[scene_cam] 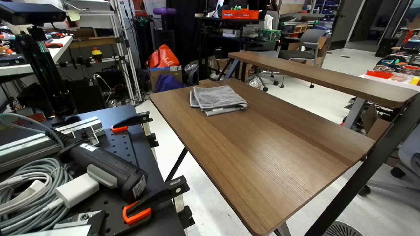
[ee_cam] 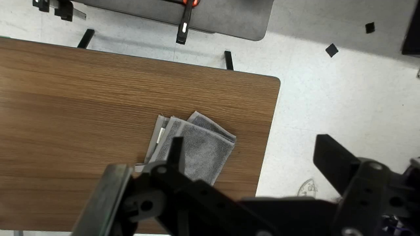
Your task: Wipe the table
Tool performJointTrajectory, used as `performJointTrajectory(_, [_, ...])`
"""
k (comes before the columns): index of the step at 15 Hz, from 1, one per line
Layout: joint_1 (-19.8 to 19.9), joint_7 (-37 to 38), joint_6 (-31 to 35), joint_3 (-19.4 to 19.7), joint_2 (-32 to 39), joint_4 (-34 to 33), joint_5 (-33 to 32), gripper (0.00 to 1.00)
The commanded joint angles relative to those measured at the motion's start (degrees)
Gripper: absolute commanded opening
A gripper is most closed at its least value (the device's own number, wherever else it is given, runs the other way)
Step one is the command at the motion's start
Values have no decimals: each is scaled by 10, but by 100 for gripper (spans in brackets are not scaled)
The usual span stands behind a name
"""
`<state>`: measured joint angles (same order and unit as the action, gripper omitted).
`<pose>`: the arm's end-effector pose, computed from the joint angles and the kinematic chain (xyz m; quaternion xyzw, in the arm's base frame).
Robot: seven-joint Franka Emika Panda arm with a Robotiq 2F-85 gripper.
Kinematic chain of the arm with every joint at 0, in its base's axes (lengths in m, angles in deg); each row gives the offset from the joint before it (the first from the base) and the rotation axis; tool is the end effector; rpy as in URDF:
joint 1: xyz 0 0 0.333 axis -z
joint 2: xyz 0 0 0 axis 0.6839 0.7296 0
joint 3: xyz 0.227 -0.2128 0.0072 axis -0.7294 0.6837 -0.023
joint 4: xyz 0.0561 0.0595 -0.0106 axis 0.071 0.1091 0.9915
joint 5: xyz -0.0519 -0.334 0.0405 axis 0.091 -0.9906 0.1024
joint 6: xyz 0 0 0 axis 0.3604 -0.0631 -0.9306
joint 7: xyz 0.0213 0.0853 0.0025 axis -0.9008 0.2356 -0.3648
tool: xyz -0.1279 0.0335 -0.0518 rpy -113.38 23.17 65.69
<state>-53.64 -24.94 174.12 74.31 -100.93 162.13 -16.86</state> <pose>0.4047 0.1592 0.4830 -0.9902 -0.1250 0.0393 0.0491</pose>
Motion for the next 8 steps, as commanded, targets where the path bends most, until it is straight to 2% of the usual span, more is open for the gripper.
performJointTrajectory(1, [3,4,-2,-7,5,-5,-5,100])
performJointTrajectory(8, [1,69,55,-33,99,-49,-42,100])
